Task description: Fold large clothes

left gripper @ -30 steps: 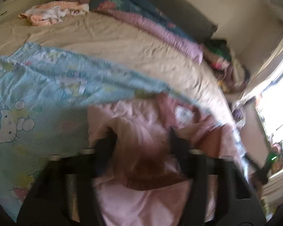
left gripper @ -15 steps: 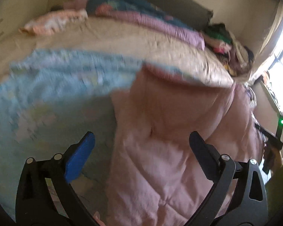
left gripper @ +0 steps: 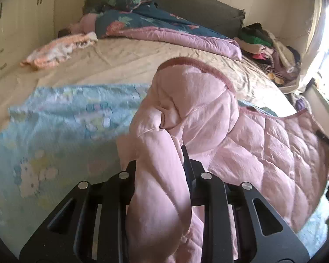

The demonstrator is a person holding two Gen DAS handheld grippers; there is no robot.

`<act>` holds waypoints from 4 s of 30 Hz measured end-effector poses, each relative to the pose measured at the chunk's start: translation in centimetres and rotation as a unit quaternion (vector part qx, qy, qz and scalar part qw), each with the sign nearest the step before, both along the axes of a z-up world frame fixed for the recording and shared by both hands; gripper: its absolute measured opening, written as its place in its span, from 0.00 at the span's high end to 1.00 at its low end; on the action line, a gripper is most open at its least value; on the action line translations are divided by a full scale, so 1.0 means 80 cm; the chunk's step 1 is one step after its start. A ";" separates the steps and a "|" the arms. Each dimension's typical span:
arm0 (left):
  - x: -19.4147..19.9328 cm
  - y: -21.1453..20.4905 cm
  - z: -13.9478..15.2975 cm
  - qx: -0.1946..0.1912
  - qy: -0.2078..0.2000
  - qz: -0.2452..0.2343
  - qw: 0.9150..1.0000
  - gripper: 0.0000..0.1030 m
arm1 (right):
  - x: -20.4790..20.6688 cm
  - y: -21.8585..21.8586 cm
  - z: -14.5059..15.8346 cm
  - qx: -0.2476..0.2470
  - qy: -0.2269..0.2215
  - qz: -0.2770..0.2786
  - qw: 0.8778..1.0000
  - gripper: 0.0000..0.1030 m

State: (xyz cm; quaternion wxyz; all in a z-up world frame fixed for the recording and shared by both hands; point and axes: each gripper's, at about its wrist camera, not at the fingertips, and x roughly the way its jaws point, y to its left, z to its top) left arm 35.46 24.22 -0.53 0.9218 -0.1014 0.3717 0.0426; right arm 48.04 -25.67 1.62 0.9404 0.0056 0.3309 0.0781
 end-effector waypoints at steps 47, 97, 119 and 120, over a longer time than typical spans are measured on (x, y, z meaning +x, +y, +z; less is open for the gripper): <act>-0.097 -0.039 0.020 -0.031 0.003 0.084 0.996 0.09 | -0.154 -0.034 -0.003 0.101 0.055 0.002 0.993 0.04; -0.080 -0.027 -0.123 -0.311 0.005 0.143 0.939 0.16 | -0.113 -0.044 -0.137 0.335 0.121 -0.040 0.934 0.31; -0.091 -0.084 0.012 -0.117 -0.048 0.049 0.991 0.65 | -0.141 0.029 0.002 0.116 0.006 0.088 0.989 0.70; -0.094 -0.086 0.018 -0.116 -0.050 0.047 0.991 0.65 | -0.147 0.031 0.010 0.110 0.000 0.094 0.990 0.70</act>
